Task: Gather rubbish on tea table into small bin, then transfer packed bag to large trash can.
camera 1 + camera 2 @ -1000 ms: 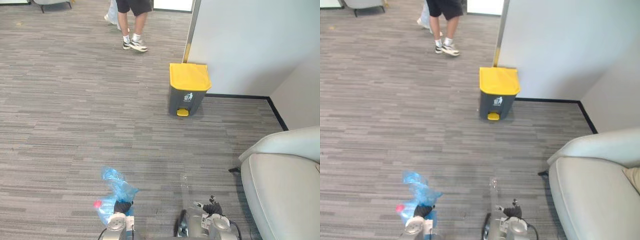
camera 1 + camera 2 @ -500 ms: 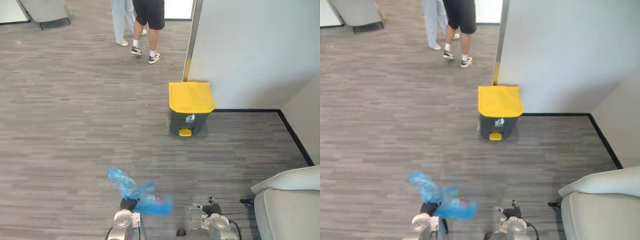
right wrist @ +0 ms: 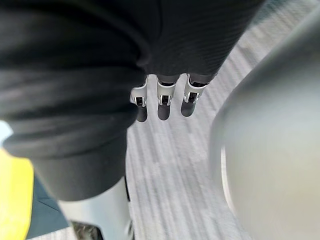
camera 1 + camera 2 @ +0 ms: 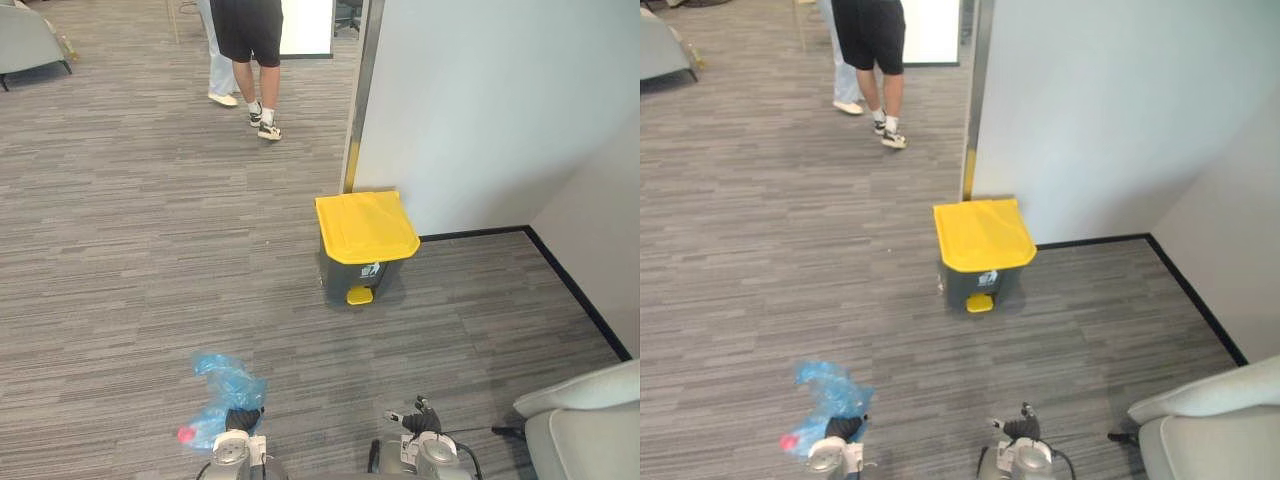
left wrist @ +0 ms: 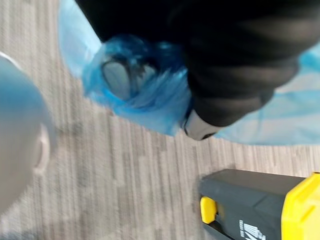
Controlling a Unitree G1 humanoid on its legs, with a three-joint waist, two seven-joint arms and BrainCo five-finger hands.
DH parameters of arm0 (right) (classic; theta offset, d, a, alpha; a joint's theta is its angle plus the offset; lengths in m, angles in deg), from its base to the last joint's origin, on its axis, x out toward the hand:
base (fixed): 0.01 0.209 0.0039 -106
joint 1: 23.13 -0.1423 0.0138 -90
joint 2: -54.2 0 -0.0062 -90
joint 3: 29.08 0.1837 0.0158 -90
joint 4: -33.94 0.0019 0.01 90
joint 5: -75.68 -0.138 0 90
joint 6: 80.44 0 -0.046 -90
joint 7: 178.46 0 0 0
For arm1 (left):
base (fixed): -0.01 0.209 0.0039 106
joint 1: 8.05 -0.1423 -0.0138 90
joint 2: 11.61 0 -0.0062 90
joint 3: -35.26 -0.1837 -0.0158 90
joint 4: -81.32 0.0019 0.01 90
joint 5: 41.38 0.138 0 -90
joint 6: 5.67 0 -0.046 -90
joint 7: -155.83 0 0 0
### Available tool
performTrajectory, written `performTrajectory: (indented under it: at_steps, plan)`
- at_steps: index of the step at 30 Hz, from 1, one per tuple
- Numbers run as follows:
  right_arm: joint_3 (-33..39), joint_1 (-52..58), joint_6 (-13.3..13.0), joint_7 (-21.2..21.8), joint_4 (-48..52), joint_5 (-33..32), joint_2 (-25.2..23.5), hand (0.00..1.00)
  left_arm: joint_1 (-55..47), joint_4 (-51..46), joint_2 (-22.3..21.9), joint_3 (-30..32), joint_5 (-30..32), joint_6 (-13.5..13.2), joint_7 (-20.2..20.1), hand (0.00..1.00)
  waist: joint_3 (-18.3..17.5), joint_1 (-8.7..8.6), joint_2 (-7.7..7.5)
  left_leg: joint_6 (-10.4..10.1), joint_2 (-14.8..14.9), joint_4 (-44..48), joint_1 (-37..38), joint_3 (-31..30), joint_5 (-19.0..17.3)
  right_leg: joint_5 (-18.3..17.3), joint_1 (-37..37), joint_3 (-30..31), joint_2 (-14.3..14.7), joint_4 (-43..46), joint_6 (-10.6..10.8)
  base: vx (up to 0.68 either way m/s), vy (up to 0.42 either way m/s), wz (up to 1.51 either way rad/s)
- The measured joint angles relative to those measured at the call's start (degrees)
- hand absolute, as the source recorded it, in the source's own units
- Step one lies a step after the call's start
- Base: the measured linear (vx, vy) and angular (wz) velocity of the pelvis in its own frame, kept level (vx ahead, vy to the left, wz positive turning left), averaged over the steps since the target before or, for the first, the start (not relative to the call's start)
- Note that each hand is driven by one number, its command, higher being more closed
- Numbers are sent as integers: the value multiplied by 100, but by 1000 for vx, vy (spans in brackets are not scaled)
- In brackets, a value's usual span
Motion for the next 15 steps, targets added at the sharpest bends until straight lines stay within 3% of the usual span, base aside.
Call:
performTrajectory:
  at_steps: [1,2,4,6,8,10,12,14,15]
  plan:
    - [-1,-11,1,-1,-6,1,-1,0,0,17,8,-1,0,-1,-1,100,-3,-2,-5,-9,18,-54,64,-11,5,49,-42,-47,33,-308,-19,377,-218,24]
    - [-5,16,4,10,-56,-13,-13,0,20,126,100,-11,4,-18,-6,100,-57,-26,-183,-216,-111,-158,200,-154,20,785,-73,-64,101,-1496,-289,413,-223,15]
    - [20,-209,-17,-5,-143,9,234,0,179,380,-28,0,5,-4,-12,100,-28,-4,207,-202,50,-440,242,-612,146,796,35,-148,375,-1618,-352,452,-230,-13]
    - [81,-284,0,-8,-260,9,366,0,275,444,-144,3,15,-3,-7,100,34,-58,278,-300,17,-672,356,-728,470,609,44,-179,383,-1540,-416,302,-166,0]
    - [167,-234,39,-5,-357,2,359,0,318,444,-210,8,19,-10,-17,100,41,-99,311,-367,174,-352,354,-895,565,476,349,-333,473,-1686,-448,253,-155,21]
    - [93,-132,35,-7,-335,-2,314,0,328,413,-286,26,21,-9,-24,100,53,-156,306,-473,609,1633,-333,-1203,871,377,1063,-562,704,-2179,-456,218,-147,31]
    - [-25,-103,28,-9,-314,-9,291,0,252,275,-334,59,45,-8,-51,100,56,-121,298,-388,955,3096,-1001,-1165,1193,330,1507,-594,833,-2507,-529,191,-46,6]
    - [-21,-91,30,-11,-297,-38,240,0,206,108,-332,126,54,-7,-54,100,67,-104,247,-325,1042,3510,-1476,-923,810,290,1732,-554,859,-2750,-596,203,28,-14]
    - [48,-76,29,-14,-275,-52,193,0,204,52,-341,172,54,-7,-54,100,63,-94,257,-263,1002,3243,-1667,-680,630,373,1873,-503,833,-2883,-496,207,57,-24]
